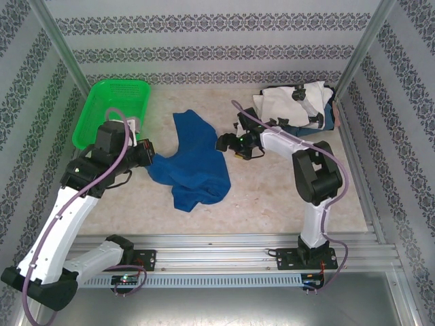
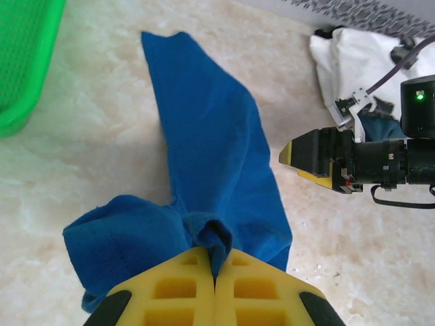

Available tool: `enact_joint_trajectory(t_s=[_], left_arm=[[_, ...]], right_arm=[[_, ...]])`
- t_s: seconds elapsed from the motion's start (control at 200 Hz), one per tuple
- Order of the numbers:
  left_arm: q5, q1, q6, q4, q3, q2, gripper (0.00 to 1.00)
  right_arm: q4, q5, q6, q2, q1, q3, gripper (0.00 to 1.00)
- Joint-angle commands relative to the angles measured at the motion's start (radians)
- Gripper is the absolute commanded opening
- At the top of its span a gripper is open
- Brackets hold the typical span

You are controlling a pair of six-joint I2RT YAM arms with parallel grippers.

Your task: Fold and stack the t-shirts

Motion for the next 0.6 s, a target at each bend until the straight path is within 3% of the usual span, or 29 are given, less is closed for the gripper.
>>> enact_joint_trajectory(t_s=[0.0, 0.185, 0.265, 0.33, 0.485, 0.595], left_arm=[[-0.022, 0.007, -0.051, 0.036, -0.041, -0.022, 0.0], [-0.003, 0.007, -0.097, 0.035, -0.159, -0.074, 0.0], [0.02, 0.006, -0.114, 0.041, -0.204, -0.086, 0.0], [0.026, 0.005, -0.123, 0.045, -0.232, -0.093, 0.0], [0.007, 0.006, -0.12, 0.045, -0.255, -0.106, 0.0], [-0.002, 0.005, -0.105, 0.047, -0.251, -0.099, 0.0]], right_arm=[[-0.007, 0.012, -0.026, 0.046, 0.016, 0.073, 0.85], [-0.06, 0.023, -0.037, 0.183, 0.038, 0.244, 0.84], [-0.102, 0.047, -0.033, 0.251, 0.053, 0.318, 0.79], [-0.102, 0.055, -0.008, 0.283, 0.056, 0.343, 0.68], [-0.079, 0.074, 0.028, 0.306, 0.052, 0.351, 0.22], [0.004, 0.083, 0.037, 0.225, 0.028, 0.275, 0.01]])
